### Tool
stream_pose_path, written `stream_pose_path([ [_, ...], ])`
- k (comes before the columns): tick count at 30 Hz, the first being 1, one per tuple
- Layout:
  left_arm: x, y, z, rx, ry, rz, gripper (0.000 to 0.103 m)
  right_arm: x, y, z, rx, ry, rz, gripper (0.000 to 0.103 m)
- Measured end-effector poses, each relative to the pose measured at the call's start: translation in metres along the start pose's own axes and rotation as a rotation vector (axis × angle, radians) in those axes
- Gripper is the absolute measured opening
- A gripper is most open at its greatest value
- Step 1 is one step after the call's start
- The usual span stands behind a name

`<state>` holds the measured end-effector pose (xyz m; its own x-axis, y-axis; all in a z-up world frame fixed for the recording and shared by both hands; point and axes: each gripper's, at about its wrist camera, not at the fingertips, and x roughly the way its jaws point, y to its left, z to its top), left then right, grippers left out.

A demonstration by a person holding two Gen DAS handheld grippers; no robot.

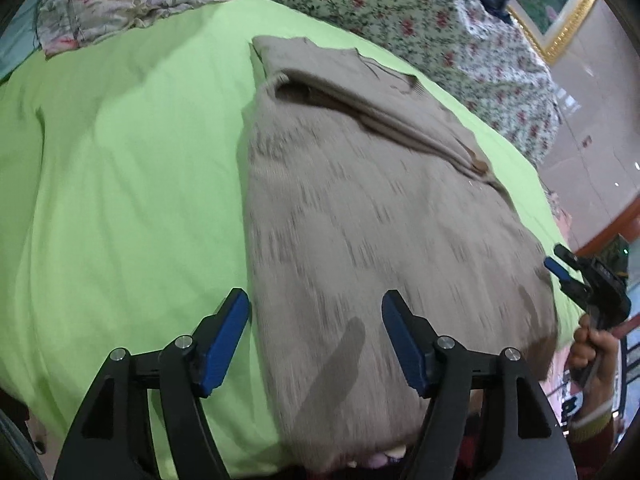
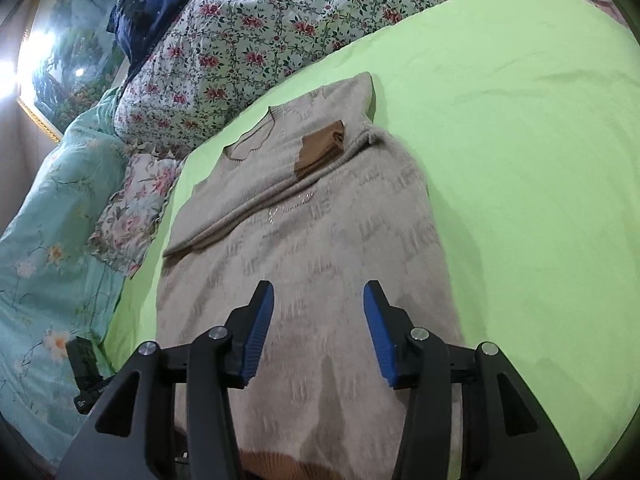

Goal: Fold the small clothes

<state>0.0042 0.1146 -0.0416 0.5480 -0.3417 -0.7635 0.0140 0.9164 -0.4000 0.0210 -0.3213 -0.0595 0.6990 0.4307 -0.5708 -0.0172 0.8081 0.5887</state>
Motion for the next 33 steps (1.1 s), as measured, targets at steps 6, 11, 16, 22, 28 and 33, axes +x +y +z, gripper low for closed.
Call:
stream_pose_path([
  [6,-0.008,-0.007,-0.033,0.030,0.045,-0.083,0.073,-0.016,-0.016,-0.011,-0.012,0.054,0.027,0.050],
  [11,-0.013,-0.004,-0.060,0.025,0.070,-0.215,0.073,-0.037,-0.033,-0.023,-0.055,0.099,0.015,0.054],
  [16,-0.010,-0.008,-0.076,0.038,0.089,-0.300,0.073,-0.050,-0.056,-0.037,-0.054,0.157,0.035,0.054],
  [22,0.001,-0.023,-0.085,0.136,0.138,-0.342,0.073,-0.049,-0.058,-0.054,-0.090,0.250,0.161,0.055],
  [28,0.004,-0.029,-0.084,0.156,0.143,-0.368,0.073,-0.021,-0.032,-0.068,-0.175,0.318,0.237,0.055],
  [33,0.006,-0.031,-0.088,0.168,0.155,-0.357,0.060,-0.013,-0.028,-0.069,-0.198,0.335,0.284,0.055],
])
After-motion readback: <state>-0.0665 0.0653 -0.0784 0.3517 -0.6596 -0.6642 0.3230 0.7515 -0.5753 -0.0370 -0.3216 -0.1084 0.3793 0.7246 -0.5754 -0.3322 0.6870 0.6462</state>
